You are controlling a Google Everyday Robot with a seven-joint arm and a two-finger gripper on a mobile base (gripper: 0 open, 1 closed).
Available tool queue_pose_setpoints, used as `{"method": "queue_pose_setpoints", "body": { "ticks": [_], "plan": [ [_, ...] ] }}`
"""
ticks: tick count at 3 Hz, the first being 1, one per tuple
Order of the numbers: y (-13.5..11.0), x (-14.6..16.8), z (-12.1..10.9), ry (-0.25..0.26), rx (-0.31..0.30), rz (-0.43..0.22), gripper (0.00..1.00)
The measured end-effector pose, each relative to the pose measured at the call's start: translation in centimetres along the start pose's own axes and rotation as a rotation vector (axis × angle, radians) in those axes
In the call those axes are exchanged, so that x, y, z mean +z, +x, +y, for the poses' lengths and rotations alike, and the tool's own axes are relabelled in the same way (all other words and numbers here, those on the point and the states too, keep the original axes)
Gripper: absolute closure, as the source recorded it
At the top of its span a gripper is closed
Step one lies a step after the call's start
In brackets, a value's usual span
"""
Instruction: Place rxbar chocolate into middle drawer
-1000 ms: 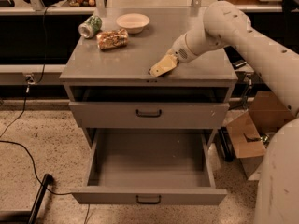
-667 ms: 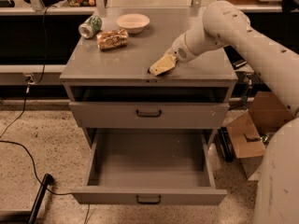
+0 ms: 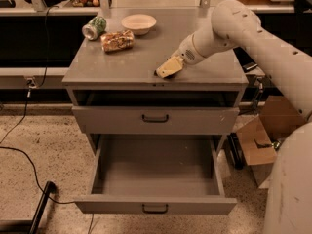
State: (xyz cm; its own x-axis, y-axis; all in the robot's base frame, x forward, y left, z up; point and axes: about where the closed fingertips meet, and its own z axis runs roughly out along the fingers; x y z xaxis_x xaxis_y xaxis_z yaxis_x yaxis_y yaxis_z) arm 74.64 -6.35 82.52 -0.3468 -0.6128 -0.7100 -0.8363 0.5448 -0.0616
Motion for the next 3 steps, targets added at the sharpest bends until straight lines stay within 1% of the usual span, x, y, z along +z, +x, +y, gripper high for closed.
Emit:
{"method": "queue_pose_setpoints", "body": {
  "ticks": [3],
  "plan": [
    [-0.04, -0.04, 0.00, 0.000, 0.000, 0.000, 1.00]
  ]
}}
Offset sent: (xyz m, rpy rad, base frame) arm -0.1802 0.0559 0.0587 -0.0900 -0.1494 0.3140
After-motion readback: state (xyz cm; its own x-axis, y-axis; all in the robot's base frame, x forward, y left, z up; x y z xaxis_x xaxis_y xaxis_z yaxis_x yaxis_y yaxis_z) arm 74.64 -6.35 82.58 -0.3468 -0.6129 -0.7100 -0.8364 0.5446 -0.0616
